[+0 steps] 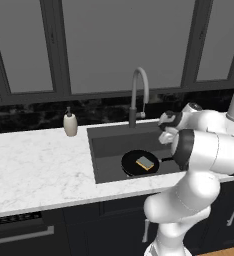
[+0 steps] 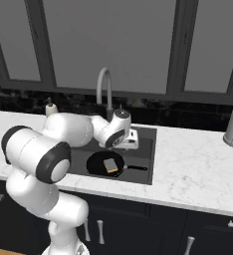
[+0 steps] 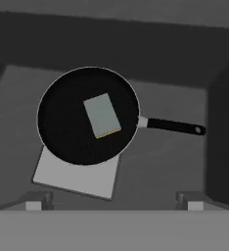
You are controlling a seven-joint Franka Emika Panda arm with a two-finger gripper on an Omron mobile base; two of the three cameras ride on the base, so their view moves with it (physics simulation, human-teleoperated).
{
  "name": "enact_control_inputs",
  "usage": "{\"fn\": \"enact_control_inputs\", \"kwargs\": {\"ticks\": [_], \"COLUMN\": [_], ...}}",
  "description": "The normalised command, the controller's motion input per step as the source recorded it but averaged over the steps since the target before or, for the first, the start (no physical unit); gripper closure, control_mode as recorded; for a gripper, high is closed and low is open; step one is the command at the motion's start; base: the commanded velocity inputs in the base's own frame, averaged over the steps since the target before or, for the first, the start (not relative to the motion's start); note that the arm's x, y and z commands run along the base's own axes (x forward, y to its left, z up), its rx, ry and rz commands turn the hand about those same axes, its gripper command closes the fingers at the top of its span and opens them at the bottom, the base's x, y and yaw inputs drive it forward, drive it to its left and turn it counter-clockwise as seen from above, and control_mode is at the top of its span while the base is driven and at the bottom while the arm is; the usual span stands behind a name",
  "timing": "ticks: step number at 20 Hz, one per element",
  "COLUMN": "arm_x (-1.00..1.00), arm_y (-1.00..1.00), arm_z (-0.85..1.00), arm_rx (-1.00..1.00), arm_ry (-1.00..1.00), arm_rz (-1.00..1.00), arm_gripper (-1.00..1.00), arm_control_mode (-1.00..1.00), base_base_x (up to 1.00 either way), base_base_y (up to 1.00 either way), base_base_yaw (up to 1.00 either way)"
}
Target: Pick the pan and sponge and place them into the sink. Then turn on the water.
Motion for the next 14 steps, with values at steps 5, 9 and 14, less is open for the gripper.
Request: {"fn": "enact_control_inputs", "kwargs": {"ticks": [5, 9, 14], "arm_x": [-0.01, 0.00, 0.00], "arm_y": [-0.04, 0.00, 0.00], "arm_z": [0.34, 0.04, 0.02], "arm_rx": [0.04, 0.11, 0.07], "arm_ry": [-0.08, -0.33, -0.27], "arm_rz": [-0.10, 0.00, 0.00], "arm_gripper": [-1.00, -1.00, -1.00], "arm_control_mode": [-1.00, -1.00, -1.00], "base_base_x": [0.00, 0.00, 0.00], "base_base_y": [0.00, 0.00, 0.00], "base_base_yaw": [0.00, 0.00, 0.00]}}
